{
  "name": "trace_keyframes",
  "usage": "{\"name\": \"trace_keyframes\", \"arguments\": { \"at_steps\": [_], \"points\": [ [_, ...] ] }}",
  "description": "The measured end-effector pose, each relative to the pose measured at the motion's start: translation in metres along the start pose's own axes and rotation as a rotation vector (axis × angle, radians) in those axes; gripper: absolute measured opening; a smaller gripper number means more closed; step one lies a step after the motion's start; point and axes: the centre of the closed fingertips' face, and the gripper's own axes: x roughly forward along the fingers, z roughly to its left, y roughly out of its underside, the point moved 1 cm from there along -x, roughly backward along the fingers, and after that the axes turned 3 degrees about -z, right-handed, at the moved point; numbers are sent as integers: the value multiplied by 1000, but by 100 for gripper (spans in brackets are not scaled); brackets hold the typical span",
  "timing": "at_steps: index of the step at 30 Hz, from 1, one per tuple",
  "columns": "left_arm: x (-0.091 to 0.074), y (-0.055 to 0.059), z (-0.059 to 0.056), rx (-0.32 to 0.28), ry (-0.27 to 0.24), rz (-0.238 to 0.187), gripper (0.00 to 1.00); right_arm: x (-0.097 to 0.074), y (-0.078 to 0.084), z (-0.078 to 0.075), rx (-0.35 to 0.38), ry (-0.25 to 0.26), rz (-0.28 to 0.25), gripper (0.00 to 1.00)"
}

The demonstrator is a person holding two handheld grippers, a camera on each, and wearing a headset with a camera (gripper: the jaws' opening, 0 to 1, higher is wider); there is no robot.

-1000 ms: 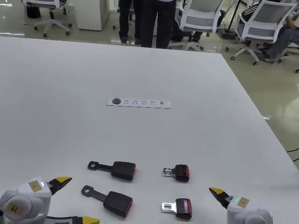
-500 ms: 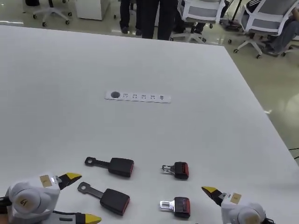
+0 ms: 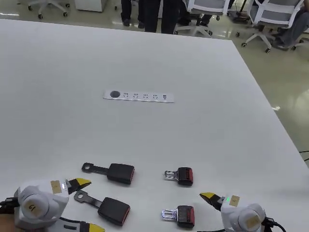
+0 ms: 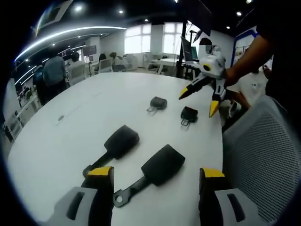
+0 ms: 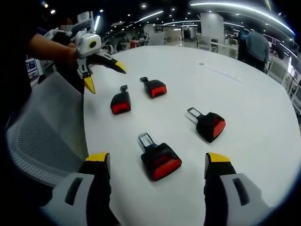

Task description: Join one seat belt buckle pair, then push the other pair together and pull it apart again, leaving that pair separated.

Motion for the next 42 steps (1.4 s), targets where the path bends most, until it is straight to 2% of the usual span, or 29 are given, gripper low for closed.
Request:
{"name": "trace_keyframes", "arguments": {
  "at_steps": [8, 12, 17, 21, 25, 30, 33, 35, 42],
  "points": [
    [14, 12, 3, 85, 83, 66, 70, 7, 3, 2, 2, -51, 31, 76],
    [23, 20, 4, 120, 130, 95, 70, 15, 11, 0, -10, -82, 56, 75],
    [32, 26, 3, 162, 183, 120, 65, 17, 15, 4, -43, -130, 96, 70],
    [40, 31, 3, 214, 223, 147, 62, 19, 24, 3, -74, -162, 149, 65],
    [47, 37, 3, 233, 262, 161, 58, 19, 22, 2, -81, -175, 140, 64],
    [53, 41, 2, 250, 283, 174, 51, 21, 22, -1, -91, -185, 136, 62],
    [54, 43, 0, 277, 292, 186, 44, 21, 19, 6, -96, -217, 135, 62],
    [55, 45, 2, 301, 285, 185, 40, 22, 18, 9, -139, -236, 144, 61],
    [58, 44, 2, 291, 286, 171, 39, 24, 14, 11, -189, -259, 168, 49]
  ]
}}
